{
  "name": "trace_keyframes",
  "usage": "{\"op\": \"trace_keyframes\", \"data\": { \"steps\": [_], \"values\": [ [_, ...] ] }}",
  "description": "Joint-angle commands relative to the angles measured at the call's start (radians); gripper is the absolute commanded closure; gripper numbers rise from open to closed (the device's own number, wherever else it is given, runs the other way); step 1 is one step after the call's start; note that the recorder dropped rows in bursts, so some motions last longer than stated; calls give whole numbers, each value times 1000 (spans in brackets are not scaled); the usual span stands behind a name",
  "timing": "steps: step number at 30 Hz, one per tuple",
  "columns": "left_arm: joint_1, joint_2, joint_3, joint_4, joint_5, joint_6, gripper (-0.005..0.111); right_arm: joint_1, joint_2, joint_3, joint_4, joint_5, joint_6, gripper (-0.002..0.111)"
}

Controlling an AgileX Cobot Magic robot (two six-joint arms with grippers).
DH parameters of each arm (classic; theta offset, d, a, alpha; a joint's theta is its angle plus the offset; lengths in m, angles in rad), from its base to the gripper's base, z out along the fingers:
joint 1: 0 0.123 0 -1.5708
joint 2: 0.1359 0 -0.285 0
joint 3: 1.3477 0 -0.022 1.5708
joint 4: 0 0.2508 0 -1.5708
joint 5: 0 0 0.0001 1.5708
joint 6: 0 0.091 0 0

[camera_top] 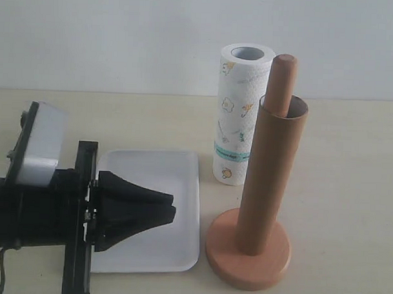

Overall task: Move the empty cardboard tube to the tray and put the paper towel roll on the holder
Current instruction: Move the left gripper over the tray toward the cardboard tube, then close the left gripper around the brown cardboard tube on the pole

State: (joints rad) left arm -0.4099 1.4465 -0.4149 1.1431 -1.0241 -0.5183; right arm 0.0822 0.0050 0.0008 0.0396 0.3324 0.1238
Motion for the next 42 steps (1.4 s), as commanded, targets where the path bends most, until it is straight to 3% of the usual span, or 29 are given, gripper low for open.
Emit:
{"op": "trace_keyframes", "data": {
  "steps": [1, 5, 8, 16, 30, 42],
  "values": [
    [-9, 66, -11, -111, -90, 90, 75, -3, -5, -1, -1, -10, -1, 107],
    [-9, 126, -28, -193, -136, 191, 40, -3, -5, -1, -1, -10, -1, 107],
    [-9, 177, -66, -198, -172, 207, 27, -3, -5, -1, -1, -10, -1, 107],
    [-20, 323, -153, -199, -197, 205, 25, -3, -5, -1, -1, -10, -1, 107],
    [-158, 535, -337, -294, -197, 207, 25, -3, -5, -1, -1, -10, -1, 107],
    [-219, 621, -466, -302, -197, 195, 25, -3, -5, -1, -1, -10, -1, 107]
  ]
}}
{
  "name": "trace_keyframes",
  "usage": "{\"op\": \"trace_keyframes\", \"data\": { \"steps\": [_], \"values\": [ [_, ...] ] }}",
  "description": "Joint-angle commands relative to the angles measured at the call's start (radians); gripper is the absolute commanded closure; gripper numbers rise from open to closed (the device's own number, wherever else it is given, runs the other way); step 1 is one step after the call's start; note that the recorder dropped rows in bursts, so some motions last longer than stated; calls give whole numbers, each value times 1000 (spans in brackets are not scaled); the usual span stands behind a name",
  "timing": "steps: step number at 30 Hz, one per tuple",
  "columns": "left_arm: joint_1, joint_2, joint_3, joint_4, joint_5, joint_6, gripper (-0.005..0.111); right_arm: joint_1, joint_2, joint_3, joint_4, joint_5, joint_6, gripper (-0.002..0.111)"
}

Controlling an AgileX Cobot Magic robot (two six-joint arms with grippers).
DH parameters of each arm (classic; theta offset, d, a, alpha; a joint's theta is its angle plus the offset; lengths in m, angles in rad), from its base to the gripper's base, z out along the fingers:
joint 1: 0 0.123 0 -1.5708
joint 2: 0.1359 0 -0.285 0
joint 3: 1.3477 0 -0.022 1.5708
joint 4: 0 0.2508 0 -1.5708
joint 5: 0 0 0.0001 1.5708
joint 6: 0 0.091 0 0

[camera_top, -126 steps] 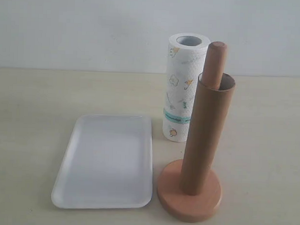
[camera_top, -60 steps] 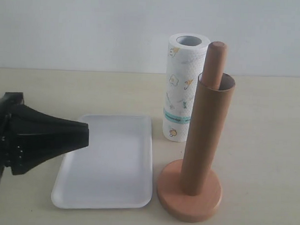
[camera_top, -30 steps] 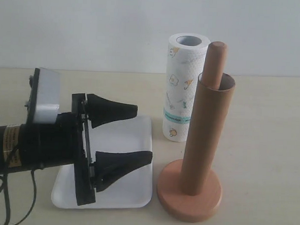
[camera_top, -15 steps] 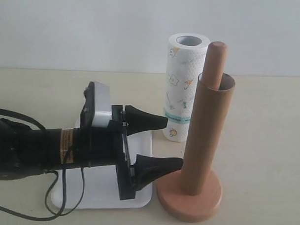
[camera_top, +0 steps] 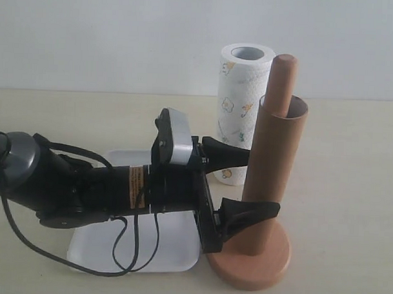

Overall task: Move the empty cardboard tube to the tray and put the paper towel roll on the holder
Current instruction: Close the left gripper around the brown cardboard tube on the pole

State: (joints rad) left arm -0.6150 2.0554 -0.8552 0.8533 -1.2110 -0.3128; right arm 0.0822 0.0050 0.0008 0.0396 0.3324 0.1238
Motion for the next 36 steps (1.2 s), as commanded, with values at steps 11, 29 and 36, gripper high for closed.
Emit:
{"op": "trace_keyframes", "data": {
  "steps": [11, 29, 36],
  "values": [
    [-25, 12, -29, -58, -10, -8, 25, -3, -5, -1, -1, -10, -1, 107],
    [-47, 22, -61, -80, -10, -8, 25, -3, -5, -1, -1, -10, -1, 107],
    [-65, 32, -88, -80, -10, -8, 26, -3, -5, -1, -1, -10, -1, 107]
  ]
}}
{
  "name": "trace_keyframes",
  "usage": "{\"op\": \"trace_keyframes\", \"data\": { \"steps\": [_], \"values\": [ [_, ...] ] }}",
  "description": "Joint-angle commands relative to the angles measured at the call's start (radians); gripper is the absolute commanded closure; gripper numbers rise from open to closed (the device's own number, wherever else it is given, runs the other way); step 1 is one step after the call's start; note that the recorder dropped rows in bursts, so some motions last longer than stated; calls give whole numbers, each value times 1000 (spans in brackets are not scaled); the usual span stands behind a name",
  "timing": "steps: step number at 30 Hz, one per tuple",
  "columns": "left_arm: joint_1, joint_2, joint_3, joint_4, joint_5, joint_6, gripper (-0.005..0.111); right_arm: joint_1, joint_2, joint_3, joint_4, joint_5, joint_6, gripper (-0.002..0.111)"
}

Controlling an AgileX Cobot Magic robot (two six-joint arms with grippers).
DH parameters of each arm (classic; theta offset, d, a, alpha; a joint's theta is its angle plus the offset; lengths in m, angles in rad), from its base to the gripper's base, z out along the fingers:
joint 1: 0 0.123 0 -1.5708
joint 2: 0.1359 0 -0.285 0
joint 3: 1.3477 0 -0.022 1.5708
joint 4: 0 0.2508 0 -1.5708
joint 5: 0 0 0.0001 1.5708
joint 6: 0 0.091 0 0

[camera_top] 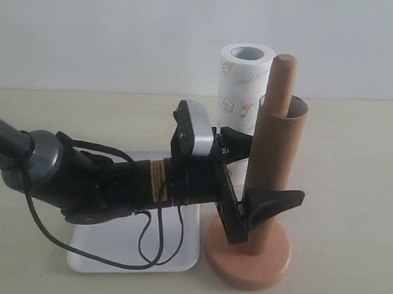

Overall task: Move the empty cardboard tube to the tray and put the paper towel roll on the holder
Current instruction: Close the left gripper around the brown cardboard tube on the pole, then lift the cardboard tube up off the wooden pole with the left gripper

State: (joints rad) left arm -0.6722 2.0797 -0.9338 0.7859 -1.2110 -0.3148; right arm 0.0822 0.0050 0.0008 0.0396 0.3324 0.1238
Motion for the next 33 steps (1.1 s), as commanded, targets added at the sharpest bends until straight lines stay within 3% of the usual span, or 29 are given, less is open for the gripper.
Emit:
{"op": "trace_keyframes", "data": {
  "steps": [1, 4, 14, 33],
  "values": [
    [-7, 10, -9, -12, -10, -6, 27, -3, -5, -1, -1, -10, -1, 107],
    [-7, 9, -9, -12, -10, -6, 39, -3, -5, -1, -1, -10, -1, 107],
    [-7, 9, -9, -12, -10, -6, 102, -3, -5, -1, -1, -15, -1, 107],
    [-7, -78, -9, -12, -10, -68, 103, -3, -5, -1, 2, -29, -1, 107]
  ]
}}
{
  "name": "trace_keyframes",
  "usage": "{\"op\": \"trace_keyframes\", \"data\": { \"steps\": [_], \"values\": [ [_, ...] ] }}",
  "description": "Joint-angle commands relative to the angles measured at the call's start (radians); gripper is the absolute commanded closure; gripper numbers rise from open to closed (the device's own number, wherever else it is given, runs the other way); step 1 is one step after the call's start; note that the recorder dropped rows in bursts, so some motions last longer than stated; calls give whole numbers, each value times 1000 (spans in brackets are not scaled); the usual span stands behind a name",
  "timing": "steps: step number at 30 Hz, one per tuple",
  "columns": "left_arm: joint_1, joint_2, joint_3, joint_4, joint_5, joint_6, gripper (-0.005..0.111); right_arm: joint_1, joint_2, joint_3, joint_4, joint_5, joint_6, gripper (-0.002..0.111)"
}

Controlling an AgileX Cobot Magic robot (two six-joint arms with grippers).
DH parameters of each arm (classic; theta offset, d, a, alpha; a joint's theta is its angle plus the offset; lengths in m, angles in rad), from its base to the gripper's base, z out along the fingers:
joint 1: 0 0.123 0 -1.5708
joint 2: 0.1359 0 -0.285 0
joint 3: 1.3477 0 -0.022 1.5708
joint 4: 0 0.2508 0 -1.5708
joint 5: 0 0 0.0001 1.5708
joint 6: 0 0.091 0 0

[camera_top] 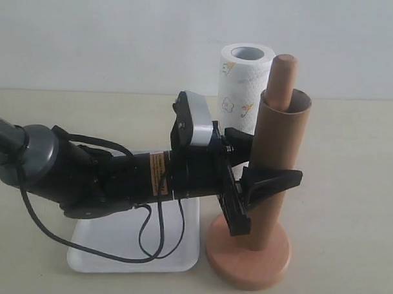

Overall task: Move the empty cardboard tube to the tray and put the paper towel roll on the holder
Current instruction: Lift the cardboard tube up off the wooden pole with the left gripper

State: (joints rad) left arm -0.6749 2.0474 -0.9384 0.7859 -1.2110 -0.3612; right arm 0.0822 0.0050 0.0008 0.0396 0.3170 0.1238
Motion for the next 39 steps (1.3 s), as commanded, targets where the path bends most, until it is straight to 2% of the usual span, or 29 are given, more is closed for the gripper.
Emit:
{"op": "trace_keyframes", "data": {
  "steps": [1, 15, 21, 27, 34, 39],
  "values": [
    [-5, -59, -4, -12, -10, -31, 103, -3, -5, -1, 2, -14, -1, 107],
    [-5, -297, -4, -17, -10, -68, 103, -3, -5, -1, 2, -14, -1, 107],
    [-5, -431, -4, -106, 56, -65, 103, -3, -5, -1, 2, -14, -1, 107],
    [-5, -529, -4, -207, 55, -65, 103, -3, -5, -1, 2, -14, -1, 107],
    [-5, -630, -4, -223, 60, -65, 103, -3, -5, -1, 2, -14, -1, 107],
    [-3, -702, -4, -252, 86, -136, 103, -3, -5, -1, 2, -14, -1, 107]
  ]
}}
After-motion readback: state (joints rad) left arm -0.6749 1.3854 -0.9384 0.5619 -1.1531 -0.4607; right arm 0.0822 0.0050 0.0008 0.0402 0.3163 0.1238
